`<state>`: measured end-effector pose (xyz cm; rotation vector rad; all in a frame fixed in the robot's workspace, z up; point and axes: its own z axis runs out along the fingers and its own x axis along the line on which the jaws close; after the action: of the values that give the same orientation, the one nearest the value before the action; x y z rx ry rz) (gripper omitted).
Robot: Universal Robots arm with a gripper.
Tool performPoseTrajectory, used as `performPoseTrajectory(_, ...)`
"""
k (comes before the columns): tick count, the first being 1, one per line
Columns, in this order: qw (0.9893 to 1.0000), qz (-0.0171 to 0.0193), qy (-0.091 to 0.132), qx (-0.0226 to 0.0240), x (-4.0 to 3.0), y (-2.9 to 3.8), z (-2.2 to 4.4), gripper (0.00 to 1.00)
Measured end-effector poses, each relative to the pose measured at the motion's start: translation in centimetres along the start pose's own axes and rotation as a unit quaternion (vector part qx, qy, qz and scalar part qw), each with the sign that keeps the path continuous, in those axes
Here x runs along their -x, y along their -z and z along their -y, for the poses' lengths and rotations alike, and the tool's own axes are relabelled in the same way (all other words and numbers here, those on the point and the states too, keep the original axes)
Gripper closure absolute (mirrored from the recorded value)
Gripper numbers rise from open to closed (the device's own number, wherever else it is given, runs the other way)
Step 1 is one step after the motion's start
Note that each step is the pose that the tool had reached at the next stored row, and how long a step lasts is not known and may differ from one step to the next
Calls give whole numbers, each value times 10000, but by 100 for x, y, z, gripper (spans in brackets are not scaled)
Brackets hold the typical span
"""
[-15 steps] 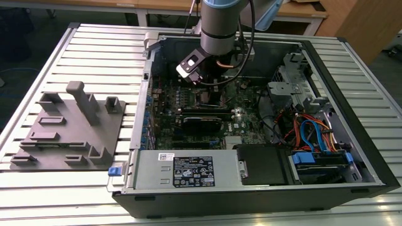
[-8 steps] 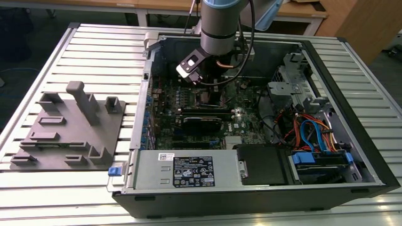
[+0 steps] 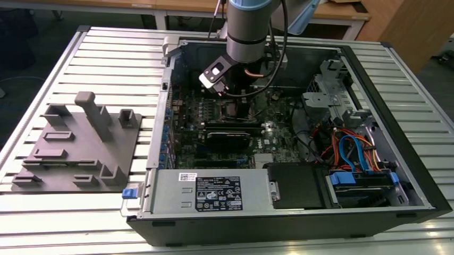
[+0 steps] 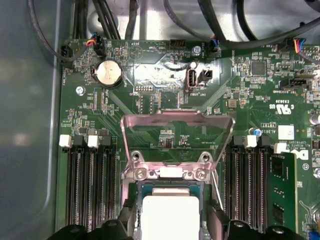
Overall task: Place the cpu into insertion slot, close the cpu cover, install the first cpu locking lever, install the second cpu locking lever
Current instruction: 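Place the cpu into insertion slot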
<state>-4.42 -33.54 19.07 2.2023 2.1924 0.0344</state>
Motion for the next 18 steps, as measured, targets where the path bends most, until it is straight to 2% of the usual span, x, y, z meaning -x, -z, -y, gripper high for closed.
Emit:
performPoseTrajectory(10,10000,1,0,0,0,4,0,33)
performPoseTrajectory(18,10000,1,0,-4,1,75,-3,33)
